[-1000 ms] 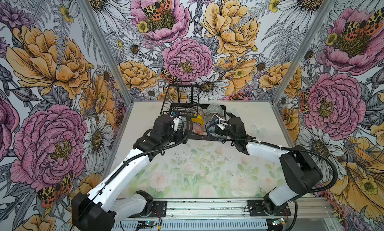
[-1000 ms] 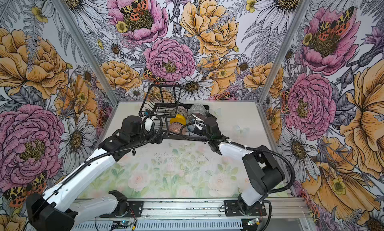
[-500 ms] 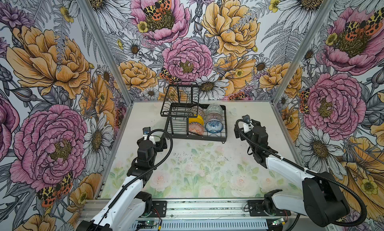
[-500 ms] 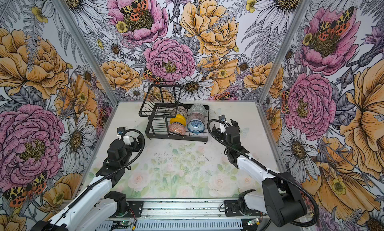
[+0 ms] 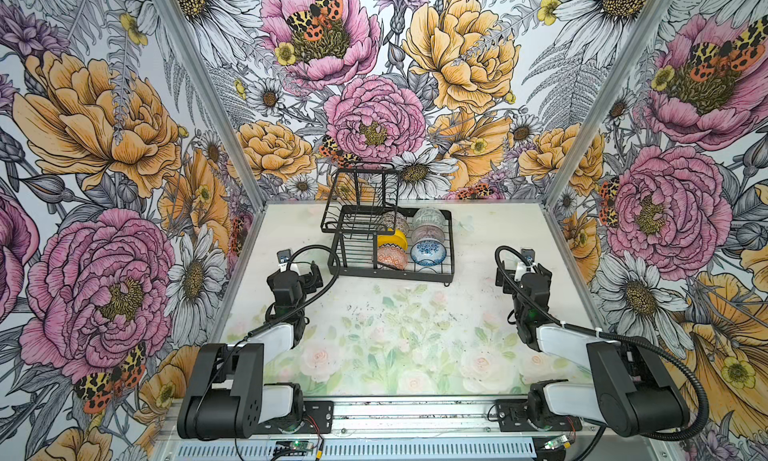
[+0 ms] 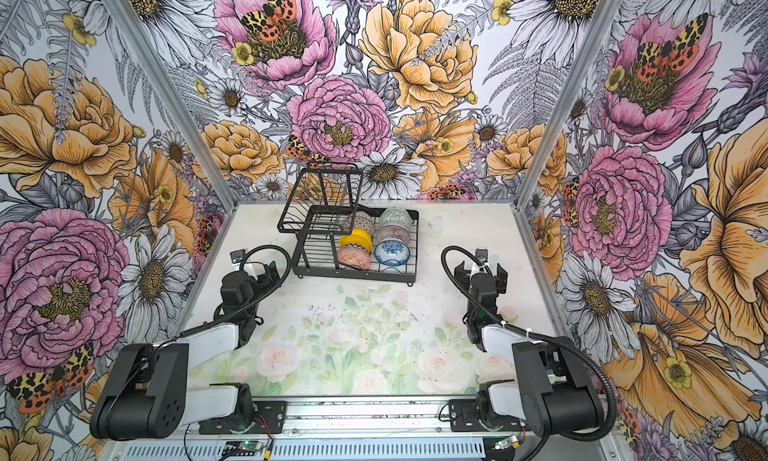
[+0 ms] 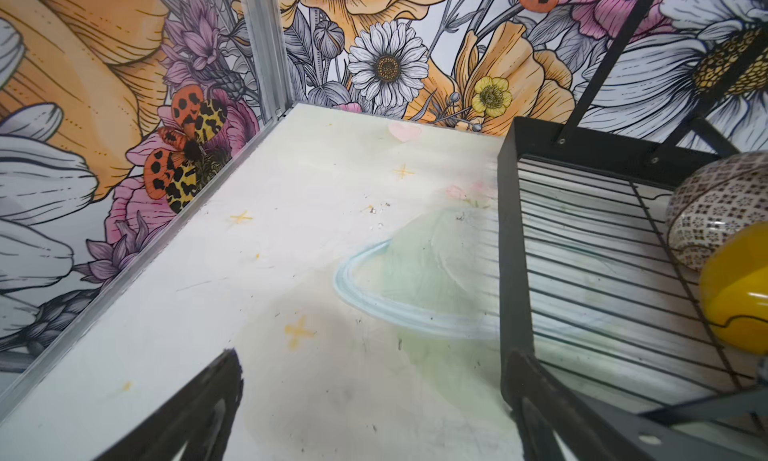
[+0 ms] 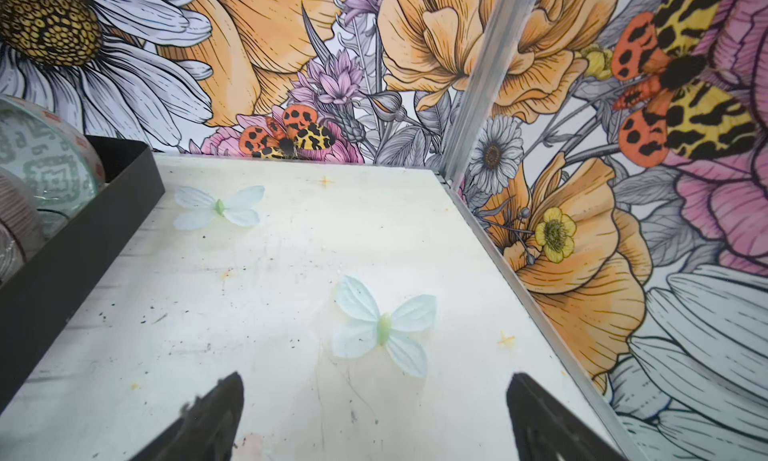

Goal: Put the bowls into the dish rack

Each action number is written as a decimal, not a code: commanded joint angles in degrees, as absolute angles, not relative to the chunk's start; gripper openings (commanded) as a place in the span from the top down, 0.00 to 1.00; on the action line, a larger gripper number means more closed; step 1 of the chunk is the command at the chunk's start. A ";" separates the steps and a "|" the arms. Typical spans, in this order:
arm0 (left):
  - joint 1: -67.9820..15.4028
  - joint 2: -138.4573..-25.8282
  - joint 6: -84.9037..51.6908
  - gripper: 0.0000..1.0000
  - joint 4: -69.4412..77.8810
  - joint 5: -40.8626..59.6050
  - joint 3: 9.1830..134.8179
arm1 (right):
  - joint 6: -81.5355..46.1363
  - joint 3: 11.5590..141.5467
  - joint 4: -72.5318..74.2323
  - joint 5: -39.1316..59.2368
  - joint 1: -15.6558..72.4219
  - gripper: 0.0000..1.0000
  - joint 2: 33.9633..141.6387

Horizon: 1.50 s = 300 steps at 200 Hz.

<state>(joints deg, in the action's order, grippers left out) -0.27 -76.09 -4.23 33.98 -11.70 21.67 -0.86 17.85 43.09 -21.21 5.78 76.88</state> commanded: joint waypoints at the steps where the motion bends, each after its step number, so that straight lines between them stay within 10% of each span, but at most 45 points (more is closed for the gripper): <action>1: 2.73 -78.64 -4.24 0.01 36.59 -6.81 24.47 | -3.64 19.18 51.63 -20.55 4.16 0.00 82.92; 92: 5.54 -72.04 -4.86 0.01 43.19 -8.41 16.81 | -6.17 21.84 50.66 -14.96 0.44 0.00 88.03; 148: -1.76 -90.58 0.64 0.01 62.88 -14.73 18.58 | -6.17 21.80 50.71 -14.86 0.37 0.01 87.97; 300: -1.30 -88.85 -0.44 0.01 55.01 -14.52 21.06 | -5.89 21.77 50.89 -14.85 0.61 0.00 87.98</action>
<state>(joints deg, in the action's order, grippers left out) -0.73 -88.92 -1.45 52.99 -12.69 20.38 -5.13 20.80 49.15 -15.55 0.67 87.88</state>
